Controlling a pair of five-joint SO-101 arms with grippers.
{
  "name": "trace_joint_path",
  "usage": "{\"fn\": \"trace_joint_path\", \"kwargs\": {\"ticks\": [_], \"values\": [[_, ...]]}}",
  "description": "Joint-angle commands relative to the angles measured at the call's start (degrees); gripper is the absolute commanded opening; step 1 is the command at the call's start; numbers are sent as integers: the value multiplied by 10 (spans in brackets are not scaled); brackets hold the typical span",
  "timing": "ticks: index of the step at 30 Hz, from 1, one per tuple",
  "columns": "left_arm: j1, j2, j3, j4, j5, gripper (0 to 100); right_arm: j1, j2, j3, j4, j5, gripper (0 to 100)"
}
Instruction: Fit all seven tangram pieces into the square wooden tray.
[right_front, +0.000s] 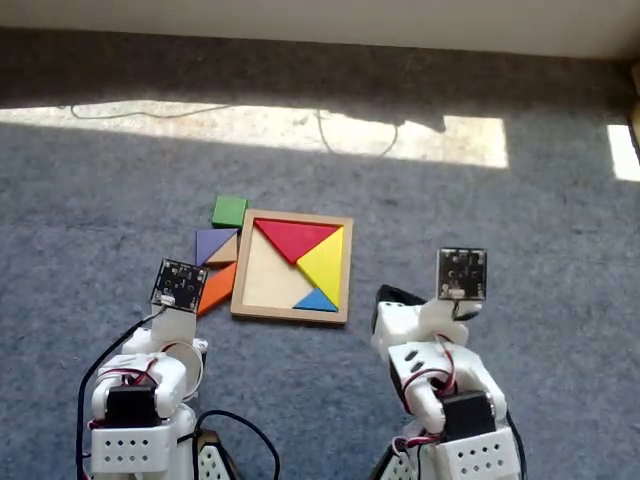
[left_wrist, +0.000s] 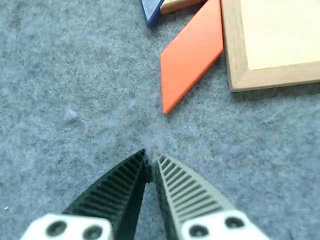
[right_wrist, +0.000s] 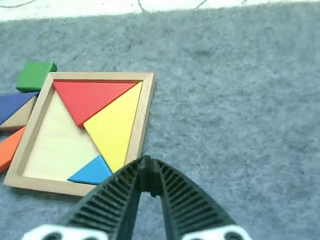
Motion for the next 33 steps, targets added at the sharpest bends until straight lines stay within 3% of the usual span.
{"fn": "trace_joint_path", "kwargs": {"ticks": [1,12,20,33], "values": [[-3,-20,11,2,-4,7,32,-75,30,0,7,5],[-1,-20,11,2,-4,7,61,-91,143,0,7,5],[31,-20,11,2,-4,7,125,-91,143,1,7,5],[29,-20,-9,2,-4,7,129,-91,143,1,7,5]]}}
